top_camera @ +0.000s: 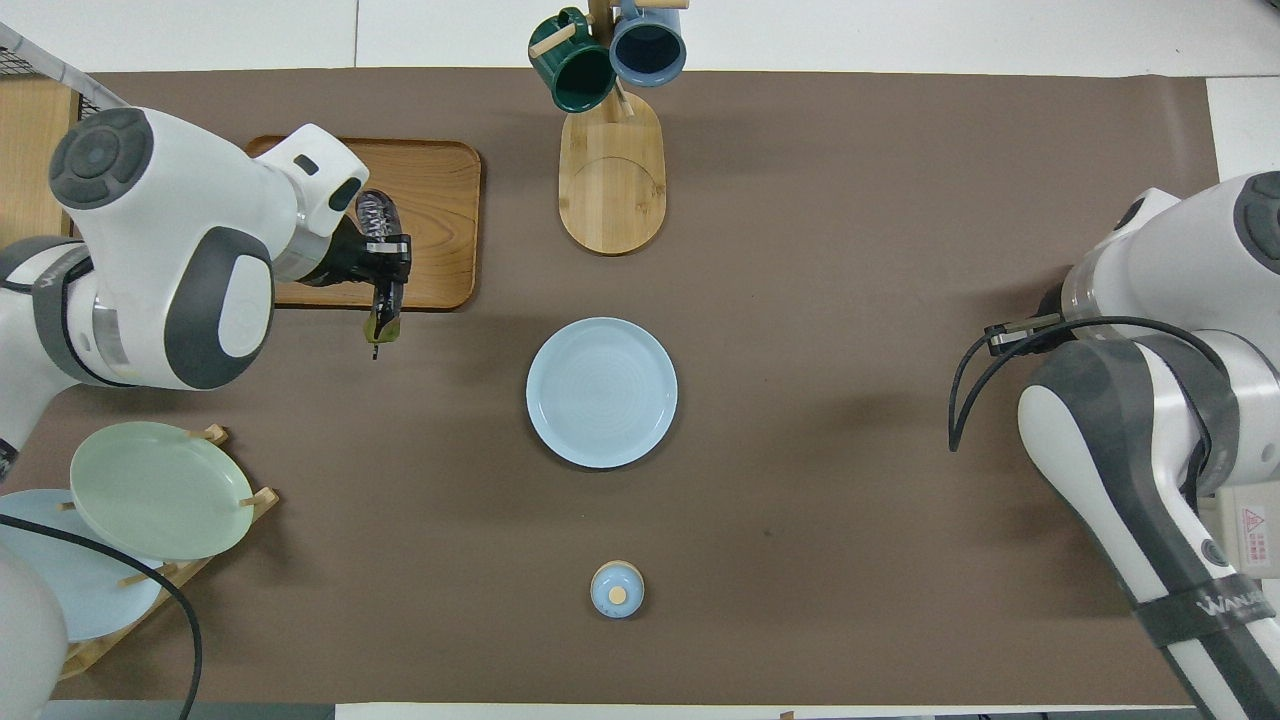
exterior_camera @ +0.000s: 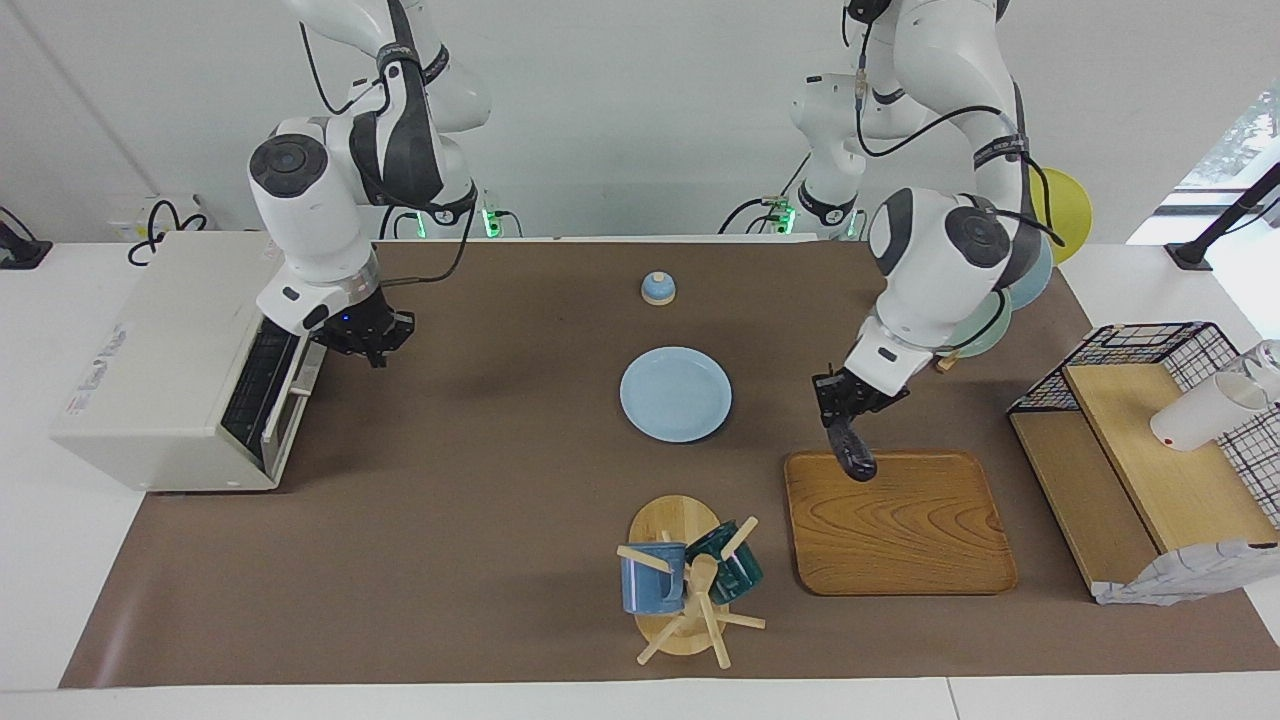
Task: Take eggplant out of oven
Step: 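Carry the eggplant with the left gripper to the wooden tray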
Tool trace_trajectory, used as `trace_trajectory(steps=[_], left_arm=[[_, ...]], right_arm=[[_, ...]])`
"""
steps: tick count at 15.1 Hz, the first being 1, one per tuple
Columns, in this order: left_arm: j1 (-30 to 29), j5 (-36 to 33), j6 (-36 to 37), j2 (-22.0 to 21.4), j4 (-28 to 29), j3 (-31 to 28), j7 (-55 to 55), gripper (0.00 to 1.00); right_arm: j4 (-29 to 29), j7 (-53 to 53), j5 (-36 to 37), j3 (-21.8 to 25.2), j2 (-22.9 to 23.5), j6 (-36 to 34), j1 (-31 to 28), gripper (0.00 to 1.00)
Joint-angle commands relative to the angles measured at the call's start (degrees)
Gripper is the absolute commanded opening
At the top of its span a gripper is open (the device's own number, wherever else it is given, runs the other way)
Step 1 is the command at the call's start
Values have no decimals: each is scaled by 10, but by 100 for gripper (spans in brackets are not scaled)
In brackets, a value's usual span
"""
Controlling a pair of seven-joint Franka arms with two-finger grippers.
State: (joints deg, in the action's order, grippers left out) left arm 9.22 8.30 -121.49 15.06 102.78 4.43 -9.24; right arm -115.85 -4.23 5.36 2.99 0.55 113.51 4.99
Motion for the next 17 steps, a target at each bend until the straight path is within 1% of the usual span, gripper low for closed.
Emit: trace_trajectory(steps=[1, 3, 5, 6, 8, 10, 13, 14, 15, 16, 17], left_arm=[[-19, 13, -36, 39, -7, 5, 33, 0], [-45, 6, -58, 72, -20, 5, 63, 0], [-57, 6, -63, 103, -52, 4, 91, 0], [-59, 6, -76, 114, -53, 4, 92, 0], [-61, 5, -97, 125, -52, 4, 92, 0], [-62, 4, -100, 131, -52, 4, 95, 0], [-64, 5, -100, 132, -51, 4, 104, 0], [-64, 5, -98, 132, -50, 4, 104, 0], [-64, 5, -96, 131, -50, 4, 103, 88], [-64, 5, -94, 131, -49, 2, 104, 100], [-65, 5, -90, 131, -49, 2, 104, 100]], right_arm=[[-28, -47, -9, 2, -18, 14, -38, 7], [-34, -64, -8, 2, -20, 14, -58, 8], [-26, -99, 2, 3, -16, 11, -62, 8], [-16, -116, 7, 4, -13, 8, -66, 8], [12, -149, 15, 4, -7, -24, -73, 8], [40, -153, 15, 8, -8, -58, -74, 8], [69, -155, 15, 8, -20, -102, -82, 14], [76, -155, 11, 7, -23, -115, -81, 14], [82, -153, 6, 4, -27, -129, -77, 16], [89, -148, 5, 1, -30, -142, -75, 17], [94, -142, 4, -5, -30, -146, -73, 17]])
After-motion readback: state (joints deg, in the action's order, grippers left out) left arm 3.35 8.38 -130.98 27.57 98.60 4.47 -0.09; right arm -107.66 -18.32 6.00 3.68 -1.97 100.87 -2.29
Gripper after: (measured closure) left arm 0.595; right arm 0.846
